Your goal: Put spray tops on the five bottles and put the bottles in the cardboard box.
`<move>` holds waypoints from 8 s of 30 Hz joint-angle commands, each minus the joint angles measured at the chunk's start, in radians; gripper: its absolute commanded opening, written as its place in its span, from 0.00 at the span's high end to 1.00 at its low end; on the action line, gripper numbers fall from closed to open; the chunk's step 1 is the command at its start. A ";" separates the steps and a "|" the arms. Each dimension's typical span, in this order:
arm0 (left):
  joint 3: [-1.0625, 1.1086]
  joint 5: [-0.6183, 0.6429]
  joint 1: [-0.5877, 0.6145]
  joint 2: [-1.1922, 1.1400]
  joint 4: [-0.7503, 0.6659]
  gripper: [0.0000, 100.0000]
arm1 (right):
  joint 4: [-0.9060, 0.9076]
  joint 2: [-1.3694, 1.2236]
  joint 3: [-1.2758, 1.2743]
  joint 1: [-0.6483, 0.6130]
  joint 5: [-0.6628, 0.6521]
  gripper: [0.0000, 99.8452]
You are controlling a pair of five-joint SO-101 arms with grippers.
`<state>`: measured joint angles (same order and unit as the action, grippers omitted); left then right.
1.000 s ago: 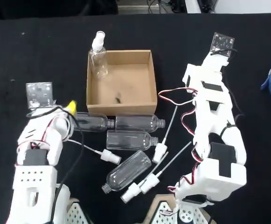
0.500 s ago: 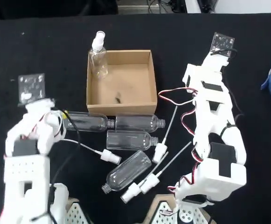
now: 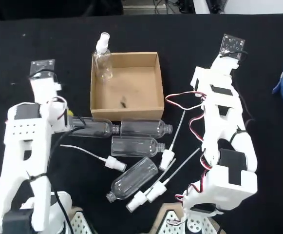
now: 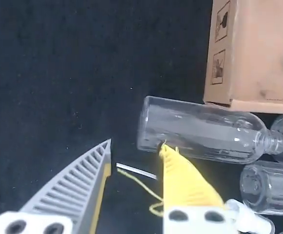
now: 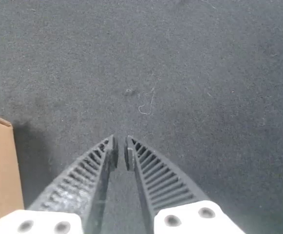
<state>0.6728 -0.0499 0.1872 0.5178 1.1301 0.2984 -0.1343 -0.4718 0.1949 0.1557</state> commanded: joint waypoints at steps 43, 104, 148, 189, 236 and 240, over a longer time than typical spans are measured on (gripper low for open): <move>-0.208 -0.698 0.251 -0.318 0.017 0.83 | -0.026 0.002 0.041 0.014 0.003 0.99; -0.162 -1.089 0.088 -0.466 -0.259 0.96 | -0.026 0.002 0.042 0.012 0.003 0.99; -0.300 -1.017 0.573 -0.466 0.144 0.81 | -0.018 0.002 0.041 -0.003 0.003 0.99; -0.848 -0.411 0.056 -0.623 0.094 0.84 | -0.018 0.004 0.044 -0.003 0.003 0.99; -1.317 -0.146 -0.159 -1.007 0.163 0.84 | -0.018 0.004 0.042 -0.003 0.003 0.99; -1.369 -0.146 -0.140 -1.008 0.167 0.84 | -0.018 0.004 0.042 -0.003 0.003 0.99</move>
<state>-0.5992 -0.2094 0.0476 -0.5439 1.2896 0.2984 -0.1343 -0.4718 0.1949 0.1557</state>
